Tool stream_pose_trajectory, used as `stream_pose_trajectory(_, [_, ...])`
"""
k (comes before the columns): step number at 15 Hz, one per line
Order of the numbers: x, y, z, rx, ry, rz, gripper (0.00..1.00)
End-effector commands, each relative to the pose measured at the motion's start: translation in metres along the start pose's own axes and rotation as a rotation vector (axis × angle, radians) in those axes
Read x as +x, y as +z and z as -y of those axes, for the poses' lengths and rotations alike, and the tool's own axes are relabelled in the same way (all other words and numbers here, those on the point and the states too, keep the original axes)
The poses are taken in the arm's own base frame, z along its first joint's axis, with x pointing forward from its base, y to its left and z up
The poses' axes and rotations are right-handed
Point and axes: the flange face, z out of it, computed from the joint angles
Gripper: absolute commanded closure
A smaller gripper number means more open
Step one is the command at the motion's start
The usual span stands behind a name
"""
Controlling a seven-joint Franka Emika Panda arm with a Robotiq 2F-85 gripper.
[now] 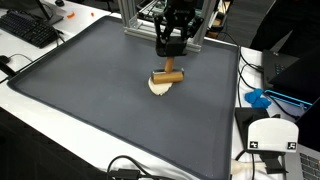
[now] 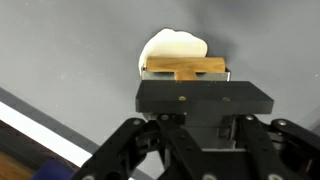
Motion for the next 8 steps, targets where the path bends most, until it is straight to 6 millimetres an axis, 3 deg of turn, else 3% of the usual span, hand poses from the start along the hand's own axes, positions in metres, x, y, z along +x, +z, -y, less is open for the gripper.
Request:
stream_pose_trajectory(1, [-0.0059, 0.0205, 0.0137, 0.018, 0.047, -0.031, 0.78])
stream_pose_trajectory(8, [-0.0042, 0.0247, 0.0147, 0.012, 0.137, -0.083, 0.78])
